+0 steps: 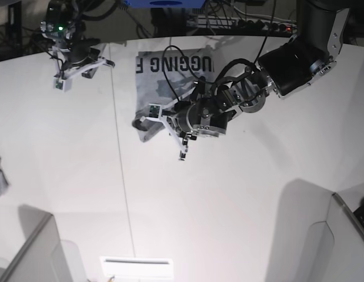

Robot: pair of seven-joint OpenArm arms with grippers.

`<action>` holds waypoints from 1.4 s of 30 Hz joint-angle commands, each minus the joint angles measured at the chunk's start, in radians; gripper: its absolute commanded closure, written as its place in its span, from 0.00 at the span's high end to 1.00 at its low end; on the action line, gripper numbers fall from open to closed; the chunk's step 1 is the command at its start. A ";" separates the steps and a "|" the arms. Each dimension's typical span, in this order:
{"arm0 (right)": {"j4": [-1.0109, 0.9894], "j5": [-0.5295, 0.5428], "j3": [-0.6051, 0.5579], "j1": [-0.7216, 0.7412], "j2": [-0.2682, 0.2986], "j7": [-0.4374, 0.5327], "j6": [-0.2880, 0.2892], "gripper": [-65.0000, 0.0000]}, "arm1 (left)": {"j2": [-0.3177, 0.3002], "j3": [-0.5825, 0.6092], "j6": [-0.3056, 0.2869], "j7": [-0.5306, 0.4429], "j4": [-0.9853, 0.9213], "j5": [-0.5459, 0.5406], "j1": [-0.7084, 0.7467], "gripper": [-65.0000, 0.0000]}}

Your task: Fold the T-shirt properly

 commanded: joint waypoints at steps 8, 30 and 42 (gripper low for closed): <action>0.015 0.004 0.002 0.002 0.007 0.016 0.004 0.00 | 0.000 -0.009 0.000 -0.010 0.013 0.008 -0.054 0.52; 0.018 0.004 0.008 -0.027 0.025 0.103 0.062 0.00 | 0.040 -0.528 0.006 -0.019 0.246 0.006 0.018 0.97; 0.015 -0.004 0.045 -0.131 0.031 0.486 0.303 0.00 | 0.035 -0.950 0.008 -0.024 0.422 -0.001 0.305 0.00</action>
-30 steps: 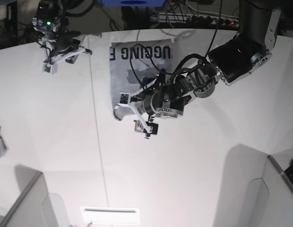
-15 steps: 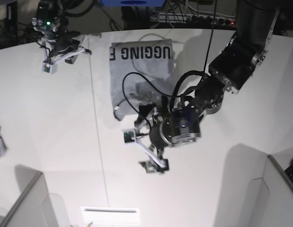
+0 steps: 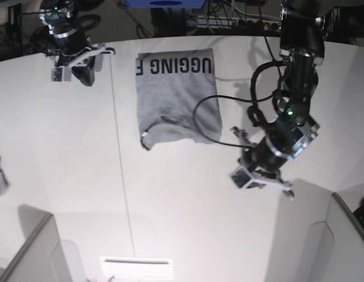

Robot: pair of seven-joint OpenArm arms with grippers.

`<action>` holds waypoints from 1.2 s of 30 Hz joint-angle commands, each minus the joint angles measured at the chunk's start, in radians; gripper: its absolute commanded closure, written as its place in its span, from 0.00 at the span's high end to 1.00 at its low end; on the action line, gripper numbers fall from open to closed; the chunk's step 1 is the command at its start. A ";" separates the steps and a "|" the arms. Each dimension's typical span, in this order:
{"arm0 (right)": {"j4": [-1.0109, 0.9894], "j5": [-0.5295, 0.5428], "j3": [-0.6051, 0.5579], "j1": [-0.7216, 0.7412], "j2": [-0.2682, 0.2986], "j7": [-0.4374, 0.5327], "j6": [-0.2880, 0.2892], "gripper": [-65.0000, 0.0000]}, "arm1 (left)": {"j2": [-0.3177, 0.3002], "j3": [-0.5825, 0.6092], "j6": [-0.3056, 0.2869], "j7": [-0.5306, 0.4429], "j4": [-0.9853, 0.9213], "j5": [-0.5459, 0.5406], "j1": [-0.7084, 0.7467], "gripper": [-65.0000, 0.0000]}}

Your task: Fold the T-shirt properly

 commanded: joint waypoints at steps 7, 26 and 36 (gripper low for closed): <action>-0.005 -0.195 0.119 0.047 0.007 0.183 0.175 0.00 | -0.012 -0.019 0.002 -0.515 0.001 0.068 0.232 0.00; -0.337 -0.146 0.343 -0.035 0.102 0.849 0.195 0.00 | 0.040 -0.013 0.827 -1.594 -0.280 0.733 0.906 0.00; -0.417 -0.066 0.313 -0.172 0.142 0.857 0.192 0.00 | 0.043 -0.012 0.969 -1.826 -0.649 0.728 1.007 0.00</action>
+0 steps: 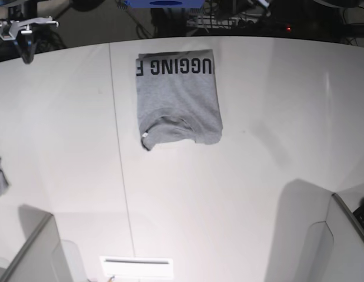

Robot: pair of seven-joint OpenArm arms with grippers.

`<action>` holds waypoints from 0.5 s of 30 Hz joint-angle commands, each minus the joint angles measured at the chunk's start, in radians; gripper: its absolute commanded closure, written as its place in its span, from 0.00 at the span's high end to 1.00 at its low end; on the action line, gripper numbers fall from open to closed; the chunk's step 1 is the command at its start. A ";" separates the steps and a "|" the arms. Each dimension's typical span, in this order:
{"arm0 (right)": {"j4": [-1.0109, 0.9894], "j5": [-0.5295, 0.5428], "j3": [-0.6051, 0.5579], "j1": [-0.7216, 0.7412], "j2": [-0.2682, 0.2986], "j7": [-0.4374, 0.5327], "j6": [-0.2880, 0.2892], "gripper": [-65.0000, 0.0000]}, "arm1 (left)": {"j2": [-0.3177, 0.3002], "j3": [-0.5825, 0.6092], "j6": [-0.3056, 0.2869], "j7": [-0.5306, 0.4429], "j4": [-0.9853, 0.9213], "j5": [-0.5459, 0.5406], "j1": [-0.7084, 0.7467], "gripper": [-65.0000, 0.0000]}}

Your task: Fold the T-shirt properly

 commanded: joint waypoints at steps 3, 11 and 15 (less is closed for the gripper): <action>-0.048 0.011 0.011 -0.038 -0.044 0.024 0.000 0.00 | -0.007 -0.001 0.009 -0.079 -0.101 -0.010 0.024 0.00; -0.374 0.008 -0.026 -0.081 -0.055 0.024 0.000 0.00 | -0.004 0.011 0.009 -0.129 -0.457 -0.010 -0.007 0.00; -0.607 0.008 -0.142 -0.058 0.017 0.024 0.000 0.00 | -0.003 0.009 0.009 -0.200 -0.681 -0.010 -0.076 0.00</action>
